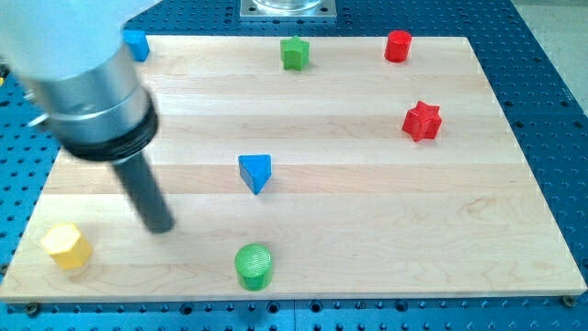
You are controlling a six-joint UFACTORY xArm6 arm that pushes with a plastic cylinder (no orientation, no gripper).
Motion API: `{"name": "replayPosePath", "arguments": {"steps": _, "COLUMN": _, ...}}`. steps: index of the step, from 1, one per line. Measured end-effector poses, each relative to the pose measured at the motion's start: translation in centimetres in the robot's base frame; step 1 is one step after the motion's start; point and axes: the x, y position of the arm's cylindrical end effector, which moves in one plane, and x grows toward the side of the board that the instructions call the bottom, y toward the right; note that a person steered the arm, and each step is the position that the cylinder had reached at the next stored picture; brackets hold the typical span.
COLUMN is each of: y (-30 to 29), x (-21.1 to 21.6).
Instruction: Push the triangle to the bottom right of the board
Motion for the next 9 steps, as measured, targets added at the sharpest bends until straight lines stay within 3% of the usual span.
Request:
{"name": "replayPosePath", "arguments": {"steps": 1, "y": 4.5, "x": -2.8}}
{"name": "replayPosePath", "arguments": {"steps": 3, "y": 16.1, "x": -3.9}}
{"name": "replayPosePath", "arguments": {"steps": 4, "y": 12.7, "x": -4.3}}
{"name": "replayPosePath", "arguments": {"steps": 5, "y": 14.9, "x": -5.4}}
{"name": "replayPosePath", "arguments": {"steps": 7, "y": 25.5, "x": -5.6}}
{"name": "replayPosePath", "arguments": {"steps": 8, "y": 26.3, "x": -7.5}}
{"name": "replayPosePath", "arguments": {"steps": 9, "y": 31.2, "x": -6.3}}
